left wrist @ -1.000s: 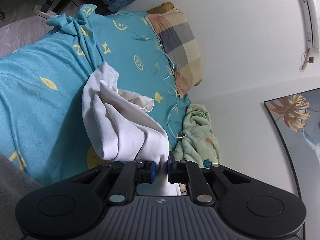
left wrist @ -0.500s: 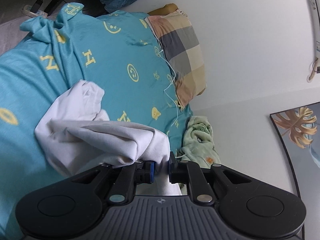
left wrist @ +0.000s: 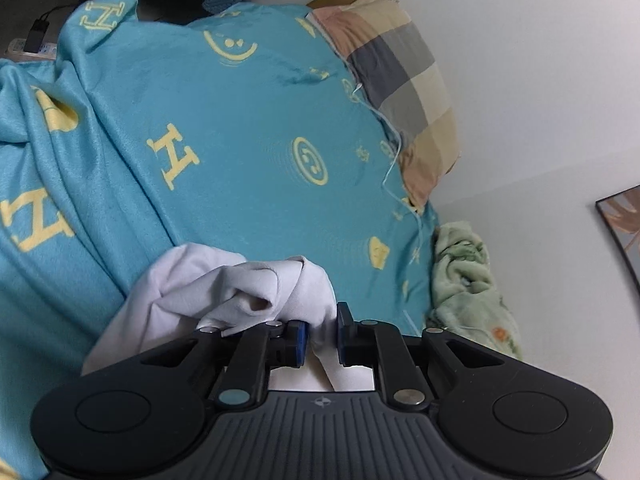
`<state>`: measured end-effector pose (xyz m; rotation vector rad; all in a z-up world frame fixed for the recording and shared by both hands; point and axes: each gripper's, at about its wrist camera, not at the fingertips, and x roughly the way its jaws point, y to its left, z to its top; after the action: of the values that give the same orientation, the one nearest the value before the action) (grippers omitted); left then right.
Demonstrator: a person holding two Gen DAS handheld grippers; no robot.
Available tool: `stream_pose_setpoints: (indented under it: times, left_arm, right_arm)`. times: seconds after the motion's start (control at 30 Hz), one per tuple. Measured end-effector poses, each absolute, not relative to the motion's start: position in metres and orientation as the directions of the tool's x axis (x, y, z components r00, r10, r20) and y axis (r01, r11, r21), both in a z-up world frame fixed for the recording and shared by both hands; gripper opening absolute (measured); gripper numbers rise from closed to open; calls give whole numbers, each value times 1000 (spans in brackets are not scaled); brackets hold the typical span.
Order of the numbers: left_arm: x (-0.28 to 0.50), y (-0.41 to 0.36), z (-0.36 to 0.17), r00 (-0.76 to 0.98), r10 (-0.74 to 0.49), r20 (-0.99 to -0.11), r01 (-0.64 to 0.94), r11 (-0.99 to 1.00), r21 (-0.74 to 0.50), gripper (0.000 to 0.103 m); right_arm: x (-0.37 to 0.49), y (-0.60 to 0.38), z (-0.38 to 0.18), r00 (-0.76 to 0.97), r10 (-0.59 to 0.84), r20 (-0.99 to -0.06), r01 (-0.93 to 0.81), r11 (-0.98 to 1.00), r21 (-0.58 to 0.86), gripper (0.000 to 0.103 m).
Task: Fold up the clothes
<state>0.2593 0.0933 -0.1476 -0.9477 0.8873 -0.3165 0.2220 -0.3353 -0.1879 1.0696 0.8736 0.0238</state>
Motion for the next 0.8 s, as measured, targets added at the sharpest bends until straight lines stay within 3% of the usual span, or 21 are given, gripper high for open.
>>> stream_pose_setpoints:
  times: [0.2, 0.27, 0.33, 0.4, 0.47, 0.5, 0.63, 0.8]
  left_arm:
    - [274, 89, -160, 606, -572, -553, -83, 645, -759, 16]
    - [273, 82, -152, 607, -548, -576, -32, 707, -707, 26]
    - [268, 74, -139, 631, -523, -573, 28, 753, -657, 60]
    - [256, 65, -122, 684, -496, -536, 95, 788, -608, 80]
    - [244, 54, -107, 723, -469, -508, 163, 829, -535, 83]
    - [241, 48, -105, 725, -462, -511, 186, 845, -501, 83]
    - [234, 27, -108, 718, -409, -563, 211, 899, -384, 83]
    - [244, 9, -135, 669, -309, -676, 176, 950, -260, 82]
  right_arm:
    - [239, -332, -202, 654, 420, -629, 362, 556, 748, 14]
    - [243, -328, -197, 647, 421, -636, 316, 610, 726, 15]
    - [245, -322, -188, 655, 427, -623, 243, 662, 709, 27]
    - [241, -315, -177, 678, 426, -599, 170, 702, 691, 53]
    - [236, -305, -161, 713, 411, -569, 84, 755, 650, 71]
    - [232, -300, -153, 733, 398, -551, 43, 782, 622, 74]
    - [224, -281, -138, 769, 364, -526, -67, 864, 499, 73]
    - [231, -265, -156, 736, 280, -616, -77, 939, 335, 72]
